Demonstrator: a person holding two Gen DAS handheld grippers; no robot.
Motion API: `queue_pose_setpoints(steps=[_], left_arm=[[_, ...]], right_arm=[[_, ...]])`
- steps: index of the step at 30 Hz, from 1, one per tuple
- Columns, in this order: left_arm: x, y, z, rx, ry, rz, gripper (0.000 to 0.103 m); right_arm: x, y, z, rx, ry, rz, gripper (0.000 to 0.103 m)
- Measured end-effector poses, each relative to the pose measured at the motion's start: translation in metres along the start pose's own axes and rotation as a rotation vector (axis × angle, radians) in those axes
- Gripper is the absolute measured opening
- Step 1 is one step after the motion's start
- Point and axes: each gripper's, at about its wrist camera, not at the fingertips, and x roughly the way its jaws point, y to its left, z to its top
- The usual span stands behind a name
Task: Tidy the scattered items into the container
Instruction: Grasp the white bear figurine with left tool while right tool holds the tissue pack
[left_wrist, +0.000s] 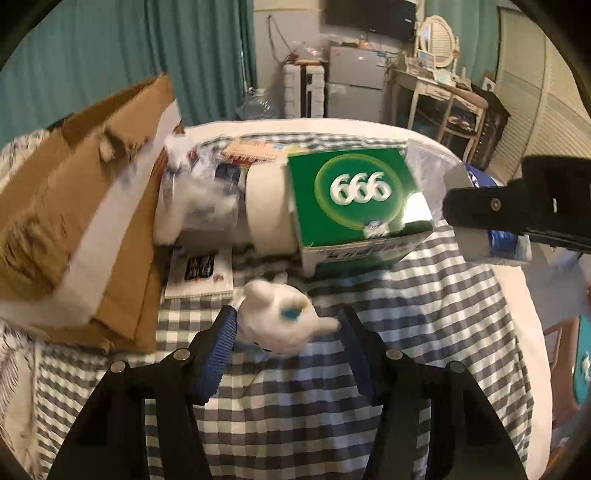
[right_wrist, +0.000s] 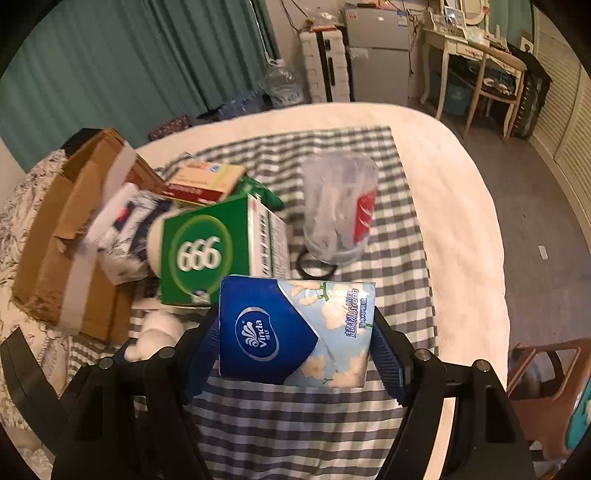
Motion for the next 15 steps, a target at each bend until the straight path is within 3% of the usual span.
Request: queue_pose_setpoints(steps=[5,15], left_arm=[[-0.006,0.0,0.006,0.005,-0.012,-0.039,0.058],[-0.009,0.006,0.012,-0.019,-0.021,-0.057,0.057]], right_arm=[[-0.022,-0.003,0.008,0.016,-0.061,-0.003,0.074],[-0.033,-0.005,0.009,0.032,-0.084,-0.02,0.074]])
